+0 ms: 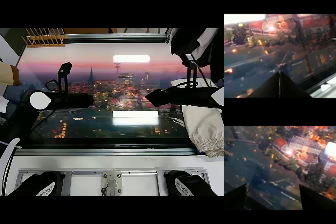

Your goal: Fold the clothes and pants, and hang the long-sleeved shirts on hangers.

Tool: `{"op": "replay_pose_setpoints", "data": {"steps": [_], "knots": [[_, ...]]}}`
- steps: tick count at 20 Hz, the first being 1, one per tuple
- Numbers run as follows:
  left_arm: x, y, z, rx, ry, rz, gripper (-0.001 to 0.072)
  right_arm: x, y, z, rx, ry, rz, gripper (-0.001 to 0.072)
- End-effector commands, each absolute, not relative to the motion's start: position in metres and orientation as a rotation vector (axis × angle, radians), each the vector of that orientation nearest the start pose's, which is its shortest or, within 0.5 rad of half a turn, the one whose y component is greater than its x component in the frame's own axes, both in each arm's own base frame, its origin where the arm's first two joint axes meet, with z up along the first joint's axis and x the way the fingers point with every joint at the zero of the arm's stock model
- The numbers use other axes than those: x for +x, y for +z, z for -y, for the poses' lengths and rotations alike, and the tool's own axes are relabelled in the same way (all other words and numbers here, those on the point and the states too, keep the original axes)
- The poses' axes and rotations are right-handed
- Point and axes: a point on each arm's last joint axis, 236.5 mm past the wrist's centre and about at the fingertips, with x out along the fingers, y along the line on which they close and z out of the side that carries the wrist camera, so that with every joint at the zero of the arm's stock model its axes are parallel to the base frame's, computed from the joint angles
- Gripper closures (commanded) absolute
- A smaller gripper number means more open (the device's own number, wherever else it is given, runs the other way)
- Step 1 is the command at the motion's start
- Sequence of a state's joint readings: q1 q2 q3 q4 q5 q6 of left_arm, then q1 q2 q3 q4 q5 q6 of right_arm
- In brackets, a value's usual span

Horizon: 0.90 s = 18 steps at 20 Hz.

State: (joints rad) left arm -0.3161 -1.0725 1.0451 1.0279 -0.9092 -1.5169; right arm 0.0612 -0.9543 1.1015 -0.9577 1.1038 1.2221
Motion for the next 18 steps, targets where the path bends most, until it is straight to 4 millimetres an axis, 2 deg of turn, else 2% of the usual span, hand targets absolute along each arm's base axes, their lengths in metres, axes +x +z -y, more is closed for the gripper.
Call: {"op": "replay_pose_setpoints", "data": {"steps": [1, 2, 3, 4, 18], "knots": [[0.3567, 0.0986, 0.2211, -0.311, -0.561, -0.979, 0.07, 0.345, 0.1466, -0.1529, 0.155, 0.607, -0.859, 0.0084], [0.3567, 0.0986, 0.2211, -0.311, -0.561, -0.979, 0.07, 0.3448, 0.1465, -0.153, 0.154, 0.607, -0.86, 0.0347], [0.3567, 0.0986, 0.2211, -0.311, -0.561, -0.979, 0.0699, 0.3449, 0.1465, -0.1529, 0.154, 0.607, -0.86, 0.0658], [0.3567, 0.0986, 0.2211, -0.311, -0.561, -0.979, 0.07, 0.3449, 0.1463, -0.1529, 0.154, 0.607, -0.861, 0.0694], [0.3569, 0.0987, 0.2211, -0.311, -0.561, -0.978, 0.07, 0.3449, 0.1464, -0.153, 0.155, 0.607, -0.861, 0.0695]]}}
